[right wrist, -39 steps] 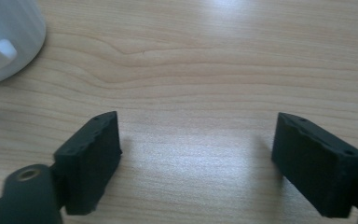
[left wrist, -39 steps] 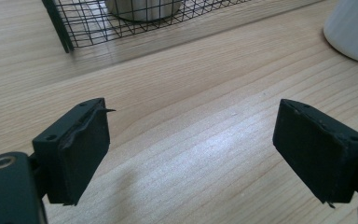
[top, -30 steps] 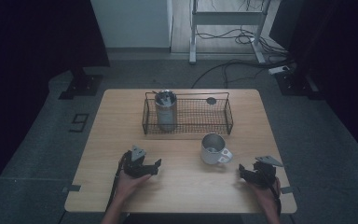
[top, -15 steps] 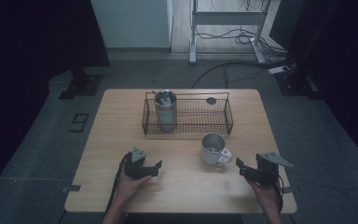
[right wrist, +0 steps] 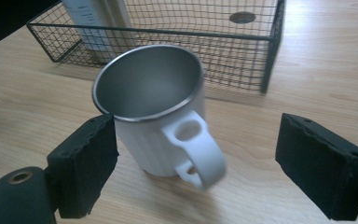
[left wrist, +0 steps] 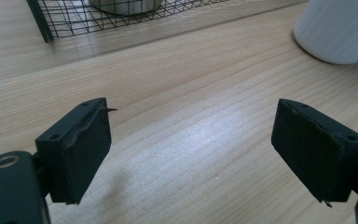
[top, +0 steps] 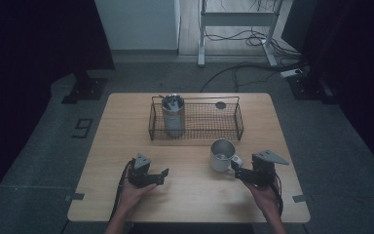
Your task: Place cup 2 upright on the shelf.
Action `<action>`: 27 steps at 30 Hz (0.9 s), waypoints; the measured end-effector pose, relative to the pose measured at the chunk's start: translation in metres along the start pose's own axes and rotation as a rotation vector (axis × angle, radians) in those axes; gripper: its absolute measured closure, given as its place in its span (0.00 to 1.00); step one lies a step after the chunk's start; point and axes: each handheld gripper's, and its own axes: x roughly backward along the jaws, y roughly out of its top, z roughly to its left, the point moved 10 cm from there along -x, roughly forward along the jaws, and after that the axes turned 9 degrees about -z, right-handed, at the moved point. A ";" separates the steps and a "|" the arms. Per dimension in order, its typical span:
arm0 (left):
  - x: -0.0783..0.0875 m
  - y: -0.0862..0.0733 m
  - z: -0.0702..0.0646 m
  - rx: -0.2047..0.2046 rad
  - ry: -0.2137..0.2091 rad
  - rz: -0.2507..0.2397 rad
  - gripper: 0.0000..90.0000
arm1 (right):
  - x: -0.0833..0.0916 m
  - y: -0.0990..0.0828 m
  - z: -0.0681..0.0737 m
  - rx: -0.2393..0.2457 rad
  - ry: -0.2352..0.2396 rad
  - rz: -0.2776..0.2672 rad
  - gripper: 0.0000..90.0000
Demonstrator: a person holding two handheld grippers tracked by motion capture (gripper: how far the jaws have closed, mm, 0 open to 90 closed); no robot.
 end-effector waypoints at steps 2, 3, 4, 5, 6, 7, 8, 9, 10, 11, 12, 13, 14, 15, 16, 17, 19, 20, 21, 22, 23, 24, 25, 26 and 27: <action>0.001 0.000 -0.001 0.003 -0.008 0.000 0.14 | -0.006 0.002 0.006 0.001 0.007 0.010 0.13; 0.001 0.000 -0.001 0.003 -0.008 0.000 0.14 | -0.008 0.003 0.008 0.003 0.008 0.010 0.13; 0.002 0.000 -0.001 0.007 -0.010 0.001 0.14 | -0.008 0.003 0.008 0.003 0.008 0.010 0.13; 0.002 0.000 -0.001 0.006 -0.014 0.001 0.14 | -0.012 0.004 0.011 0.011 0.003 0.017 0.12; 0.002 0.000 -0.001 0.006 -0.014 0.001 0.14 | -0.012 0.004 0.011 0.011 0.003 0.017 0.12; 0.002 0.000 -0.001 0.005 -0.016 0.005 0.14 | -0.015 0.005 0.014 0.014 0.008 0.022 0.11; 0.002 0.000 -0.001 0.005 -0.016 0.005 0.14 | -0.015 0.005 0.014 0.014 0.008 0.022 0.11; 0.002 -0.001 -0.002 0.006 -0.020 0.005 0.14 | -0.019 0.006 0.017 0.016 0.009 0.025 0.10; 0.002 -0.001 -0.002 0.006 -0.020 0.005 0.14 | -0.019 0.006 0.017 0.016 0.009 0.025 0.10; 0.002 -0.001 -0.003 0.004 -0.021 0.007 0.14 | -0.022 0.006 0.020 0.019 0.013 0.031 0.09; 0.002 -0.001 -0.003 0.004 -0.021 0.007 0.14 | -0.022 0.006 0.020 0.019 0.013 0.031 0.09; 0.002 -0.001 -0.003 0.004 -0.021 0.008 0.14 | -0.024 0.006 0.021 0.018 0.015 0.033 0.09; 0.002 -0.002 -0.003 0.006 -0.021 0.009 0.14 | -0.027 0.005 0.023 0.019 0.018 0.041 0.08; 0.003 -0.002 -0.003 0.003 -0.020 0.008 0.14 | -0.028 0.005 0.024 0.019 0.019 0.044 0.08; 0.003 -0.002 -0.003 0.000 -0.017 0.005 0.14 | -0.030 0.004 0.024 0.018 0.020 0.047 0.08; 0.004 -0.002 -0.003 -0.003 -0.014 0.003 0.14 | -0.032 0.004 0.025 0.019 0.024 0.048 0.07; 0.005 -0.002 -0.004 -0.001 -0.015 -0.002 0.14 | -0.035 0.006 0.026 0.024 0.023 0.042 0.07; 0.005 -0.002 -0.004 -0.001 -0.016 -0.003 0.14 | -0.036 0.007 0.027 0.022 0.024 0.039 0.07; 0.005 -0.002 -0.004 -0.001 -0.016 -0.003 0.14 | -0.036 0.007 0.027 0.022 0.024 0.039 0.07; 0.006 -0.002 -0.005 -0.003 -0.017 -0.002 0.14 | -0.039 0.007 0.028 0.021 0.027 0.046 0.06; 0.006 -0.003 -0.005 -0.006 -0.015 0.000 0.14 | -0.039 0.007 0.028 0.021 0.027 0.046 0.06; 0.006 -0.004 -0.006 -0.007 -0.018 0.008 0.14 | -0.042 0.008 0.029 0.023 0.030 0.052 0.05; 0.006 -0.005 -0.005 -0.006 -0.017 0.010 0.14 | -0.044 0.008 0.031 0.025 0.032 0.056 0.04; 0.006 -0.005 -0.005 -0.006 -0.017 0.010 0.14 | -0.044 0.008 0.031 0.025 0.032 0.056 0.04; 0.005 -0.005 -0.005 -0.005 -0.017 0.009 0.14 | -0.045 0.007 0.032 0.028 0.032 0.064 0.03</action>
